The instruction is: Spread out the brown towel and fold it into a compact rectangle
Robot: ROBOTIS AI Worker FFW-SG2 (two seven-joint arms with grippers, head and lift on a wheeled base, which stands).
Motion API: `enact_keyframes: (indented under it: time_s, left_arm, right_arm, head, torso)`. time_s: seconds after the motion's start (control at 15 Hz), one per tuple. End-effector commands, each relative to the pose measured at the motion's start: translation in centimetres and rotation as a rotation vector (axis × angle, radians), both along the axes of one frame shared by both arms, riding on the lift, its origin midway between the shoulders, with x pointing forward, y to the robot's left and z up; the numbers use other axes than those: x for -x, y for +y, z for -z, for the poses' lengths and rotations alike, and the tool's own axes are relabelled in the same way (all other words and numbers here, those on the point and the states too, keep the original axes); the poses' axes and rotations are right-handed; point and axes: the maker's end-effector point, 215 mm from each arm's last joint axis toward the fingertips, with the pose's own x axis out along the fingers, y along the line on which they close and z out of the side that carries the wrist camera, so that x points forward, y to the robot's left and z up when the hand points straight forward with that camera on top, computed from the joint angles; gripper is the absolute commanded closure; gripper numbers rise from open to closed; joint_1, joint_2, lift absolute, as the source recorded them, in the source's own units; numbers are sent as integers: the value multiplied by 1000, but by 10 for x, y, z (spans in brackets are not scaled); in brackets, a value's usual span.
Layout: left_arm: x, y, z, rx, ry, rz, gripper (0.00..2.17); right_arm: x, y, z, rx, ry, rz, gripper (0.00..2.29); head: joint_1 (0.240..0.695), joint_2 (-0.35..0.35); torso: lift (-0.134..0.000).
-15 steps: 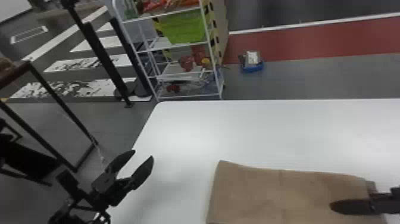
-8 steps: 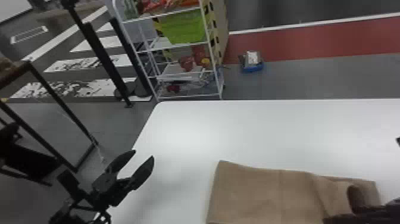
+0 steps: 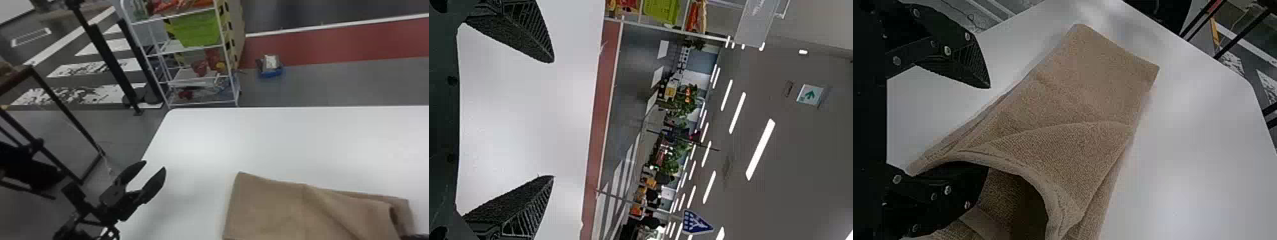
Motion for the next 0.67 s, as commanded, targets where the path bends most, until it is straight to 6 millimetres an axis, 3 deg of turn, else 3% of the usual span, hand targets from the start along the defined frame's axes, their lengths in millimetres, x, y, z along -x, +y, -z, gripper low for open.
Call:
enact_keyframes:
  time_s: [0.0, 0.07, 0.2, 0.4, 0.6]
  left_arm:
    - [0, -2, 2, 2, 3, 1, 46]
    - [-1, -3, 2, 2, 4, 2, 46]
    - [-2, -5, 3, 1, 7, 4, 46]
    - [-4, -9, 2, -1, 5, 11, 46]
    - [-4, -8, 2, -3, 4, 9, 46]
  right_arm:
    - [6, -15, 5, 25, 13, 9, 481]
    - [7, -19, 5, 32, 12, 14, 478]
    - [6, -28, 4, 33, 15, 29, 178]
    - [18, -33, 5, 34, 28, 15, 181]
    - [25, -32, 7, 33, 36, 6, 353]
  head:
    - [695, 350]
    - [695, 350]
    - [695, 350]
    - [695, 350]
    - [695, 350]
  torso:
    - [-124]
    - [-124]
    - [-124]
    - [-124]
    - [-124]
